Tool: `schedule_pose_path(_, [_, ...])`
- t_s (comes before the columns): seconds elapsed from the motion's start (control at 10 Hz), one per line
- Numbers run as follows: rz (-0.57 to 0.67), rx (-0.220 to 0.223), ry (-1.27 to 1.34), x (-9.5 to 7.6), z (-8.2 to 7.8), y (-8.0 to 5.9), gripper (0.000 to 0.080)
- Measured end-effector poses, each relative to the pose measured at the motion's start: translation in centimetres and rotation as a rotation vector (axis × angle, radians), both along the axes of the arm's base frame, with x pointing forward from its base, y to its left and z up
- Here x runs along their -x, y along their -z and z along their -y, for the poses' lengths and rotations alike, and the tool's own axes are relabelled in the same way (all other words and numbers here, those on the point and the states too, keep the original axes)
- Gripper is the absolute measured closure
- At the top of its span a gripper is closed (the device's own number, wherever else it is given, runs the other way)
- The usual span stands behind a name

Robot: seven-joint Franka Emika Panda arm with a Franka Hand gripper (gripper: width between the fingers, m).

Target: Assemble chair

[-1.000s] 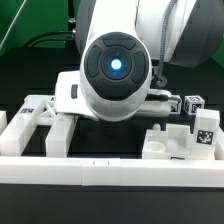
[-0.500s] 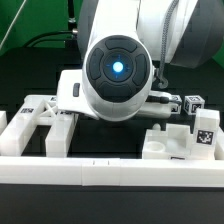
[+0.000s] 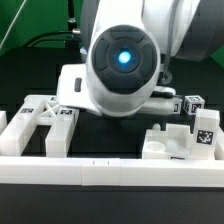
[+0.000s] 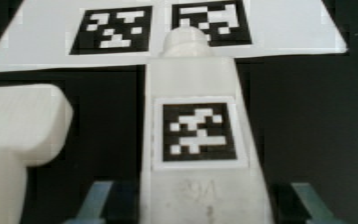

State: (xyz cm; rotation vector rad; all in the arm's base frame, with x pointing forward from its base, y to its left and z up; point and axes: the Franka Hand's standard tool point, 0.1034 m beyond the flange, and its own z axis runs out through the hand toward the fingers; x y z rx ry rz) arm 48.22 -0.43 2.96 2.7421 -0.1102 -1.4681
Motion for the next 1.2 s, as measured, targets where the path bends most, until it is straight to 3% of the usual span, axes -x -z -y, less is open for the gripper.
schedule_pose_path(0.2, [-0.007, 0.022, 0.014, -2.7, -1.5, -4.0, 0.0512])
schedule_pose_path(0.3, [0.0, 0.028, 0.005, -3.4, -1.8, -4.7, 0.0512])
schedule_pose_path(0.6, [0.082, 0.029, 0.004, -4.5, -1.7, -4.0, 0.0512])
schedule_pose_path(0.7, [0.166, 0.027, 0.009, -5.4, -1.8, -3.8, 0.0512])
schedule_pose_path(0.9, [0.281, 0.039, 0.107, -5.6, -2.7, -5.3, 0.0512])
schedule_pose_path(1.1, [0.414, 0.044, 0.126, -7.2, -3.3, -6.9, 0.0512])
schedule_pose_path(1.2, [0.551, 0.047, 0.121, -8.5, -3.4, -6.7, 0.0512])
